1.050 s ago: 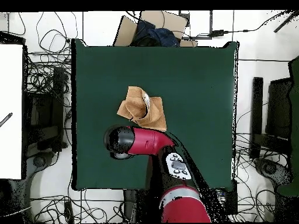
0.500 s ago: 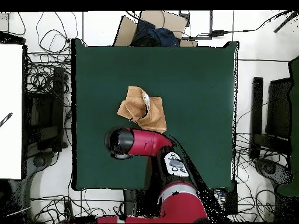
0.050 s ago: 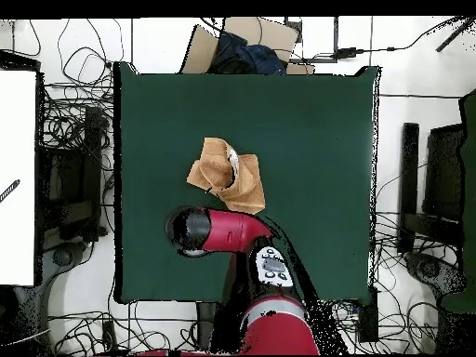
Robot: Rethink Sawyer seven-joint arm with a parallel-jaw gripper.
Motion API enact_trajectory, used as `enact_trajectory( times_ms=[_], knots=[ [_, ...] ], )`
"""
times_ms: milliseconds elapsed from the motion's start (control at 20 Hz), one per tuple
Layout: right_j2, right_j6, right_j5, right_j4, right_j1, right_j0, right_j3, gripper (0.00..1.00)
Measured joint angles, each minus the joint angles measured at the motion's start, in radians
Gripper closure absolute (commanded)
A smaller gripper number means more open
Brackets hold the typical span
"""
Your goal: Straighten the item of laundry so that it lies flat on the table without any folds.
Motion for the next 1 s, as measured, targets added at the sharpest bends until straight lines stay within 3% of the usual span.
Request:
enact_trajectory(
  times_ms=[1000],
  knots=[
    [-0.038, 0.001, 0.000, 0.024, 0.001, 0.016, -0.036, 0.00]
  ],
)
